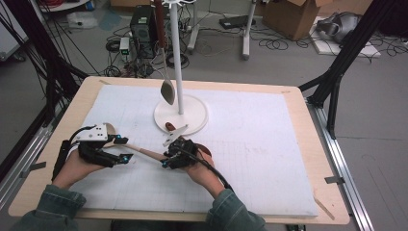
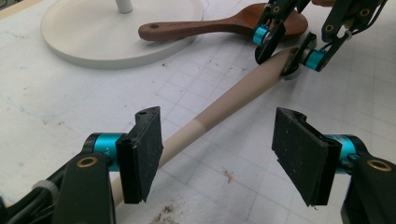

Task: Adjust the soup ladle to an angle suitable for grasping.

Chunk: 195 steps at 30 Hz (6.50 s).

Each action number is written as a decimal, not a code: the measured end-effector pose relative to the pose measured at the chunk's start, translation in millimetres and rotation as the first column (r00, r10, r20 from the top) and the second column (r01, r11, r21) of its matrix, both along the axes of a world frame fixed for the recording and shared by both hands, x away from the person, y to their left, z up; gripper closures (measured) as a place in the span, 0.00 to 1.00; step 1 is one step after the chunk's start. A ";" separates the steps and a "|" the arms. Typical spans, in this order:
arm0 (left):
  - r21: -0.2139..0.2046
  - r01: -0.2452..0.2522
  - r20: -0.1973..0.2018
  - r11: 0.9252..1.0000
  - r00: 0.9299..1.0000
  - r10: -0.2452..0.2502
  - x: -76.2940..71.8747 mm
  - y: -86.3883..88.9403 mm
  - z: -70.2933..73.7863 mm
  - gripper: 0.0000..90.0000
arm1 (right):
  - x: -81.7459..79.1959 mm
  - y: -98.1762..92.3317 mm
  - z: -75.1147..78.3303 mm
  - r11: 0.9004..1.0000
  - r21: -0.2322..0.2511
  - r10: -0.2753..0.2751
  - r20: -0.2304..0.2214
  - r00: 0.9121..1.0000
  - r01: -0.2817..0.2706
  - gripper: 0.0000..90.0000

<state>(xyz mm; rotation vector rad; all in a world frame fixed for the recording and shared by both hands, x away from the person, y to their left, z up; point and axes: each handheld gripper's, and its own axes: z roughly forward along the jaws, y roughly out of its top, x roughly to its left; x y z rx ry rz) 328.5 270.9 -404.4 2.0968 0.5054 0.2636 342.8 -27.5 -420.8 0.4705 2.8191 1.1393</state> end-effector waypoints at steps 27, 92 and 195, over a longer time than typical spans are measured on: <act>-0.003 0.074 -0.016 0.997 0.997 -0.074 -0.7 -26.5 3.9 0.38 | 2.2 -85.8 22.6 0.997 -0.033 0.074 -0.044 0.996 -0.075 0.75; 0.029 0.107 -0.037 0.994 0.994 -0.105 22.6 -63.7 14.1 0.44 | 6.8 -155.4 19.1 0.981 0.110 -0.161 0.012 0.987 0.159 0.43; 0.279 0.195 -0.093 0.940 0.980 -0.176 45.9 -143.8 -10.4 0.78 | -28.6 -179.0 11.7 0.964 0.172 -0.212 0.025 0.977 0.205 0.38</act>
